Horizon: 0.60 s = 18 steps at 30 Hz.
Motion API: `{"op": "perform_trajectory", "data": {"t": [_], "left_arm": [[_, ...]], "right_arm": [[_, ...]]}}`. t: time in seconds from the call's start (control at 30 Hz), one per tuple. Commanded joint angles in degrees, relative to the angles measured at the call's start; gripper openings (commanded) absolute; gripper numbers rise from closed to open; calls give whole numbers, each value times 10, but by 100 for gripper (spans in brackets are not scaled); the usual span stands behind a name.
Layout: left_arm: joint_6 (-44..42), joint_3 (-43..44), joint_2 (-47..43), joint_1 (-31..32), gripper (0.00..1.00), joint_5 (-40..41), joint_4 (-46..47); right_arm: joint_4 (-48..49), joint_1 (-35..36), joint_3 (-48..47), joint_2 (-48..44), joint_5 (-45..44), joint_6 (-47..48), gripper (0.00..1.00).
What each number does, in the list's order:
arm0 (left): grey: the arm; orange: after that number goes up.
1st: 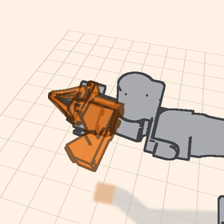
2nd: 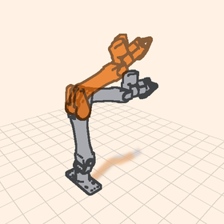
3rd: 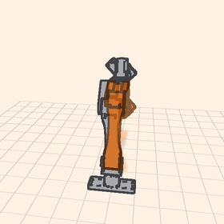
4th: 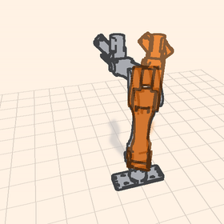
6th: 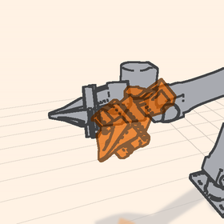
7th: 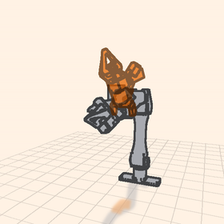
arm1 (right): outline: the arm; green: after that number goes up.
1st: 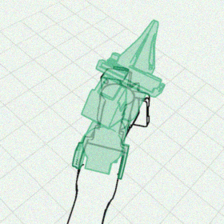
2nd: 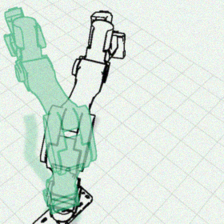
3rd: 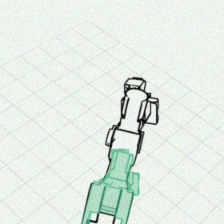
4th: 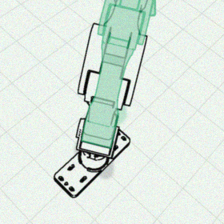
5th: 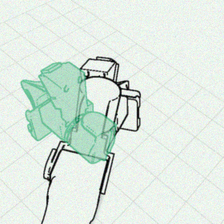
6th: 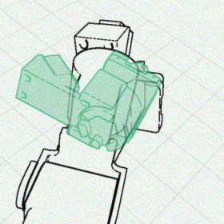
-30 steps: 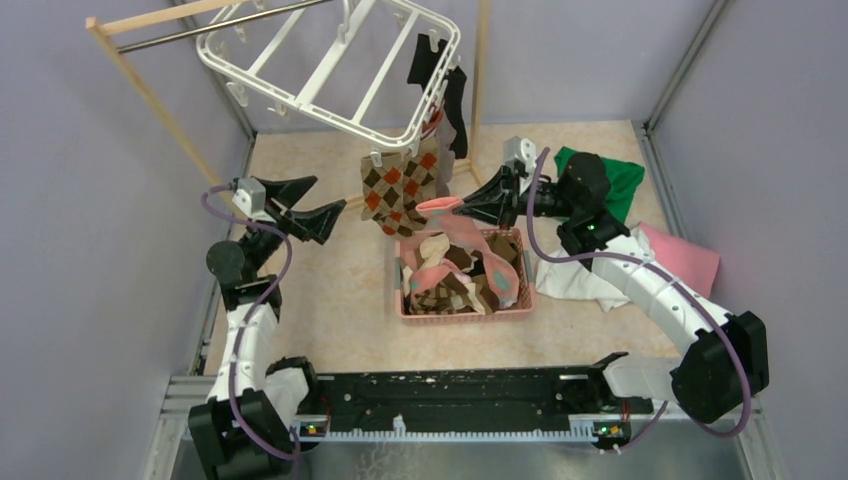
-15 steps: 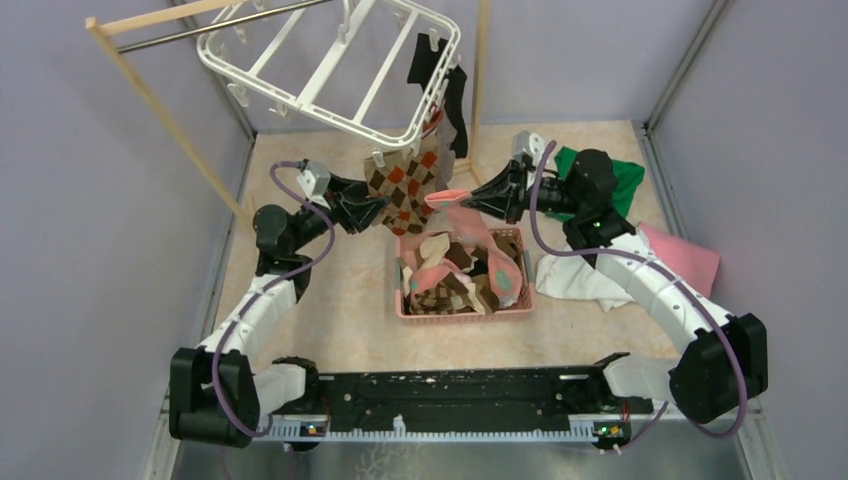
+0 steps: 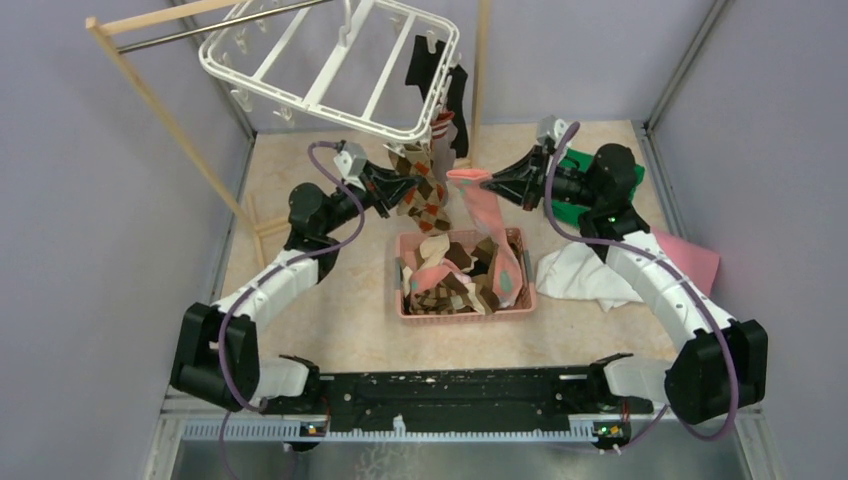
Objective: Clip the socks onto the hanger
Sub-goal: Adjust the hanger at the center of the board.
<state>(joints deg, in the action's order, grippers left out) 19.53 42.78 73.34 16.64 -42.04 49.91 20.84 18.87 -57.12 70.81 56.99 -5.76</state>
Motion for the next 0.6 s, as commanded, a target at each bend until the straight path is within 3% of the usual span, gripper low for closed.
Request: {"op": "perform_trajectory", "data": {"t": [0.0,0.57], "left_arm": [[-27,56,52,43,0,42,31],[-63,278,299,133,0,201,70]], "right_arm": [[36,-47,-22,-3,-4,-35,0],[18,-132,-42,-2,3,-31,0]]}}
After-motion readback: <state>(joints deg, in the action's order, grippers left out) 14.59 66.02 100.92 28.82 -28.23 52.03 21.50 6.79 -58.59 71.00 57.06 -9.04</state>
